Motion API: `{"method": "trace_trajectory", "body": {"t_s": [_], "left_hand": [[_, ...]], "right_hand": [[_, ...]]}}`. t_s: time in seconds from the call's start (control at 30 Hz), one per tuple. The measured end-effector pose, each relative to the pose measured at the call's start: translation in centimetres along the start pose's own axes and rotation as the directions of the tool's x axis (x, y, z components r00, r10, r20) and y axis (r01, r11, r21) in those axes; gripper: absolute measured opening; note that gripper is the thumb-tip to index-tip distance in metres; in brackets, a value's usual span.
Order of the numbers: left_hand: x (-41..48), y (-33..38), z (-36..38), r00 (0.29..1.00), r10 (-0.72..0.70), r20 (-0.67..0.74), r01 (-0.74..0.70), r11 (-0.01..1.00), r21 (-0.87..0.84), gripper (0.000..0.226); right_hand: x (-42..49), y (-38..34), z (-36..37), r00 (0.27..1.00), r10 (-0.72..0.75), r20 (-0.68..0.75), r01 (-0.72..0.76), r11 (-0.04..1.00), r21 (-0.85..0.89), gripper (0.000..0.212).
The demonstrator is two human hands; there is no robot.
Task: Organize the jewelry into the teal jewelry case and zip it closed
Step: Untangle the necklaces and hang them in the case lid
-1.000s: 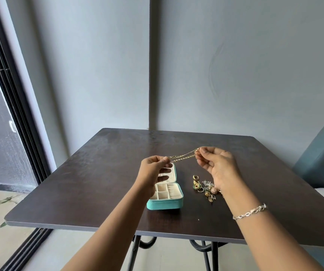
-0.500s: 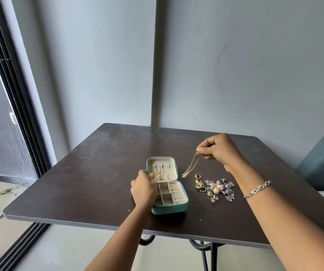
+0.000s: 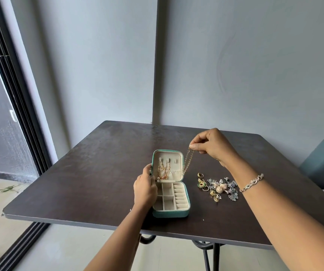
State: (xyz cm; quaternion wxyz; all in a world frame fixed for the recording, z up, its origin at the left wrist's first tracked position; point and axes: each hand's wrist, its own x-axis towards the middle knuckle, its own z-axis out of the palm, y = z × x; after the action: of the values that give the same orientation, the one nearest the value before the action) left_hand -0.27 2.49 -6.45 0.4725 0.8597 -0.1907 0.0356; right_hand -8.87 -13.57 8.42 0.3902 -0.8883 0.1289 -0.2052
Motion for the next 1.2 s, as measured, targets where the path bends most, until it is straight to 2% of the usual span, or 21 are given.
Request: {"method": "trace_trajectory", "body": {"t_s": [0.1,0.27,0.4,0.73,1.2], "left_hand": [[-0.1,-0.2,0.0,0.999,0.045,-0.022,-0.046,0.999,-0.026,0.044],[0.0,-0.1,0.0,0.995,0.098,-0.011,-0.099,0.994,-0.051,0.043],[0.2,-0.3,0.1,0.994,0.107,0.006,-0.106,0.992,-0.066,0.043],[0.1,-0.4,0.1,0.993,0.114,0.007,-0.113,0.988,-0.105,0.042],[0.0,-0.3,0.0,0.995,0.103,0.017,-0.100,0.988,-0.115,0.041]], "right_hand": [[0.4,0.1,0.7,1.000,-0.017,0.013,0.017,0.999,-0.030,0.018],[0.8,0.5,2.0,0.998,-0.047,0.029,0.050,0.993,-0.106,0.002],[1.1,1.5,3.0,0.999,-0.048,0.026,0.051,0.987,-0.155,0.002],[1.1,0.8,2.6,0.996,-0.089,-0.002,0.088,0.989,-0.117,0.002],[1.2,1.5,3.2,0.995,-0.078,0.054,0.087,0.976,-0.197,0.001]]}}
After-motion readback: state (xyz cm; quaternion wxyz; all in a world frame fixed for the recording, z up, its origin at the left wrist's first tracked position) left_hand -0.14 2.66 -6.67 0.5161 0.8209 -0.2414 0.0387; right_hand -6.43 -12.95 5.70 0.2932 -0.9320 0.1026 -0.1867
